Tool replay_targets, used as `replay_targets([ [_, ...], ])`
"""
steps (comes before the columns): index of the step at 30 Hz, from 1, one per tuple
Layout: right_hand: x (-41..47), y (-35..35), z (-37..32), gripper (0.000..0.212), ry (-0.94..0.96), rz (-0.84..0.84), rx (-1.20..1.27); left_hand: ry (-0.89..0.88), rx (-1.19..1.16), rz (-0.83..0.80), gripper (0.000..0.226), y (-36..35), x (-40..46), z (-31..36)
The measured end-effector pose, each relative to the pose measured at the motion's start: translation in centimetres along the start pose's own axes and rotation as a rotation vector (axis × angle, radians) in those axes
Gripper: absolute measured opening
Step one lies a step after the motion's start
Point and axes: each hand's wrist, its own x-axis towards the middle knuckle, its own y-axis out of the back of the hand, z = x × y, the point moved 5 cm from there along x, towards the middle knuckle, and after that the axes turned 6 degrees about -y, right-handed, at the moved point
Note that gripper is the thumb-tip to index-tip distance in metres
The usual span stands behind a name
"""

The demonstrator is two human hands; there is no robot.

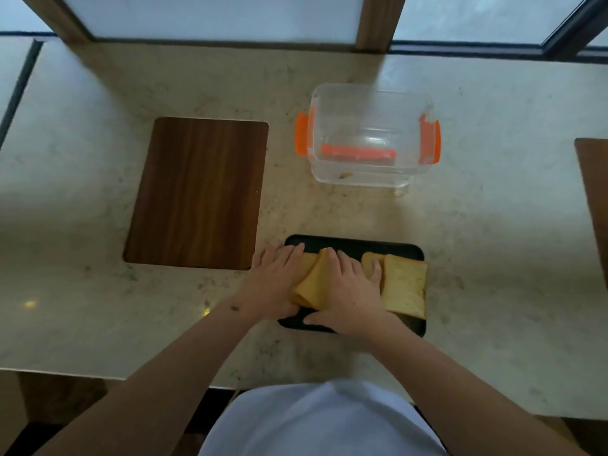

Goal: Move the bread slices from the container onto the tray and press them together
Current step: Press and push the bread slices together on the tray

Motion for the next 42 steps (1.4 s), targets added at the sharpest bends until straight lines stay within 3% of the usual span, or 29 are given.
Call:
replay_targets([
  [8, 0.5, 0.1, 0.4, 0.118, 0.108, 0.034, 0.014, -0.086, 0.004, 0.039, 0.118, 1.3, 0.2, 0.1],
  [16, 1.1, 0.5, 0.6, 0.120, 0.281, 0.049, 0.015, -0.058, -0.087, -0.037, 0.120, 2.1, -0.1, -0.8],
  [23, 1.4, 0.6, 0.4, 0.127, 0.257, 0.008, 0.034, 0.143, -0.486, 0.050, 0.120, 1.6, -1.2, -2.0],
  [29, 1.3, 0.3, 0.3, 0.122, 0.251, 0.027, -0.021, -0.003, -0.081, -0.078, 0.136, 0.7, -0.8, -1.9],
  [42, 1.3, 0.4, 0.3, 0.116, 0.341, -0.012, 0.016, -0.021, 0.004, -0.065, 0.120, 0.6, -0.8, -1.3],
])
